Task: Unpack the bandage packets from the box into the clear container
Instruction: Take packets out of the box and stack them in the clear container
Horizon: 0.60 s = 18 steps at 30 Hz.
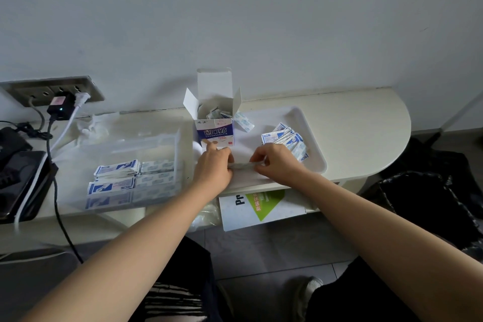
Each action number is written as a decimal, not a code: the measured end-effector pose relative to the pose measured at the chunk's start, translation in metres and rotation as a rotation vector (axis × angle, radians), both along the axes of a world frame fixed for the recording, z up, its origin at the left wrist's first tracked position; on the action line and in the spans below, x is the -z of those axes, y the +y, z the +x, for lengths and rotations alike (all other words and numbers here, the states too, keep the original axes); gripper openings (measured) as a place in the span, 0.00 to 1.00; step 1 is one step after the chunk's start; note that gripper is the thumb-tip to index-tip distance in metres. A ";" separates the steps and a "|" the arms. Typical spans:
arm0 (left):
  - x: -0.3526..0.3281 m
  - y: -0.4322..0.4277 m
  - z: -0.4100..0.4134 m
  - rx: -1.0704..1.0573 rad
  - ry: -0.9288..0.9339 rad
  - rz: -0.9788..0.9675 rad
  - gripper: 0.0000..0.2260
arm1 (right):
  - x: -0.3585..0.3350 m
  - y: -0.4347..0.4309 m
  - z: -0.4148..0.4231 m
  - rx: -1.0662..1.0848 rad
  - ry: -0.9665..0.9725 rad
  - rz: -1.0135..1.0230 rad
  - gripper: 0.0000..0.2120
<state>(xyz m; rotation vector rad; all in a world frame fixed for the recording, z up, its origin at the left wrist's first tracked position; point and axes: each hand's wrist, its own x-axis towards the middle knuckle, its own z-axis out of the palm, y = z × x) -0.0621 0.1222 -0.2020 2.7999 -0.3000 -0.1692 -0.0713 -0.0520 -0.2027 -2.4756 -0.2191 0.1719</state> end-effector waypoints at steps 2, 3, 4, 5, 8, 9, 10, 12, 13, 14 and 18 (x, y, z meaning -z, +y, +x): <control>-0.003 -0.002 0.002 -0.034 0.035 -0.071 0.08 | -0.003 0.003 0.002 0.019 -0.004 0.020 0.09; -0.004 -0.004 0.003 -0.045 0.047 -0.098 0.08 | -0.005 0.003 0.003 0.032 -0.006 0.031 0.09; -0.005 -0.005 0.003 -0.054 0.052 -0.121 0.08 | -0.005 0.004 0.004 0.038 -0.004 0.032 0.09; -0.005 -0.006 0.003 -0.062 0.057 -0.142 0.09 | -0.006 0.004 0.005 0.034 0.004 0.021 0.09; -0.003 -0.007 0.002 -0.084 0.044 -0.190 0.08 | -0.002 0.002 0.003 0.022 0.021 0.004 0.10; -0.002 -0.006 0.001 -0.097 0.029 -0.196 0.08 | -0.002 0.001 0.003 0.031 0.007 0.018 0.10; -0.002 -0.006 0.001 -0.112 0.015 -0.196 0.09 | -0.001 0.000 0.002 0.046 -0.013 0.038 0.10; -0.003 -0.003 0.002 -0.144 0.014 -0.184 0.10 | -0.002 -0.003 0.002 0.073 -0.046 0.063 0.09; -0.004 -0.002 0.003 -0.155 0.032 -0.177 0.10 | -0.003 -0.004 0.003 0.082 -0.045 0.063 0.09; -0.004 -0.001 0.003 -0.158 0.058 -0.172 0.09 | -0.004 -0.004 0.003 0.087 -0.035 0.057 0.09; -0.005 -0.004 0.004 -0.136 0.091 -0.220 0.08 | -0.004 -0.004 0.001 0.074 -0.024 0.038 0.08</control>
